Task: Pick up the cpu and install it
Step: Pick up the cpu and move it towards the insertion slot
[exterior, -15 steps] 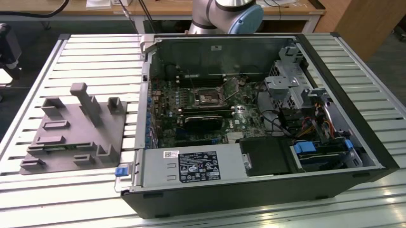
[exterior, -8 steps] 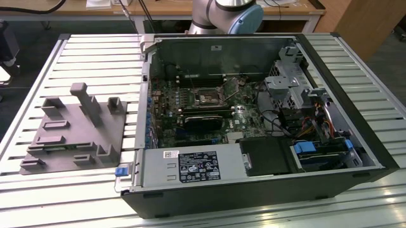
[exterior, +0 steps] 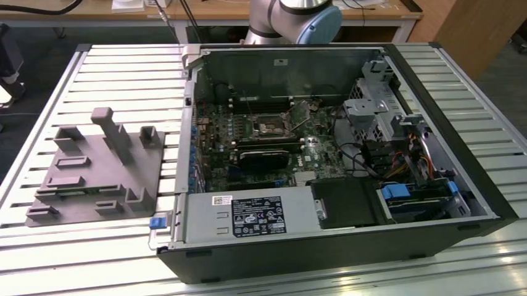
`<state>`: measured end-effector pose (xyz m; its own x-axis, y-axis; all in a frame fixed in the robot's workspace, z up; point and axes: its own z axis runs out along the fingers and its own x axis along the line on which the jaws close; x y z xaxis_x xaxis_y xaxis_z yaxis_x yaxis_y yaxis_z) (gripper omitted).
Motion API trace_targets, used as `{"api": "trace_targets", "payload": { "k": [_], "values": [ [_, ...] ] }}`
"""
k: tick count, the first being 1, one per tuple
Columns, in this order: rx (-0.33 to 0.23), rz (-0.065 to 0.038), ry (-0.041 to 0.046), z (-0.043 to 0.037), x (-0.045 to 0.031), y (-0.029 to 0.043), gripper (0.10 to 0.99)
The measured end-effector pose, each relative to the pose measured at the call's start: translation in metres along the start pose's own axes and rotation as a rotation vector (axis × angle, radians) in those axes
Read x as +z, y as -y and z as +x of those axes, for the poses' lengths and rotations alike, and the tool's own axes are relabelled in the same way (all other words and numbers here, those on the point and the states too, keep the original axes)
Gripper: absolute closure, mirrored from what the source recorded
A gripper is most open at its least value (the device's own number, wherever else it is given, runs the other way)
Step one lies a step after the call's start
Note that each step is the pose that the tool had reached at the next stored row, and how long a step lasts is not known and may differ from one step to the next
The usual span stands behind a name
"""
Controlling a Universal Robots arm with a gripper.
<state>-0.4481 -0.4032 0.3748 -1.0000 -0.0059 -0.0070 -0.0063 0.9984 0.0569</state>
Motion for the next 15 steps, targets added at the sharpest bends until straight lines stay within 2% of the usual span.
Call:
{"api": "trace_targets", "payload": {
  "k": [15],
  "values": [
    [0.0,0.0,0.0001,0.0,-0.0105,-0.0006,0.549]
  ]
}}
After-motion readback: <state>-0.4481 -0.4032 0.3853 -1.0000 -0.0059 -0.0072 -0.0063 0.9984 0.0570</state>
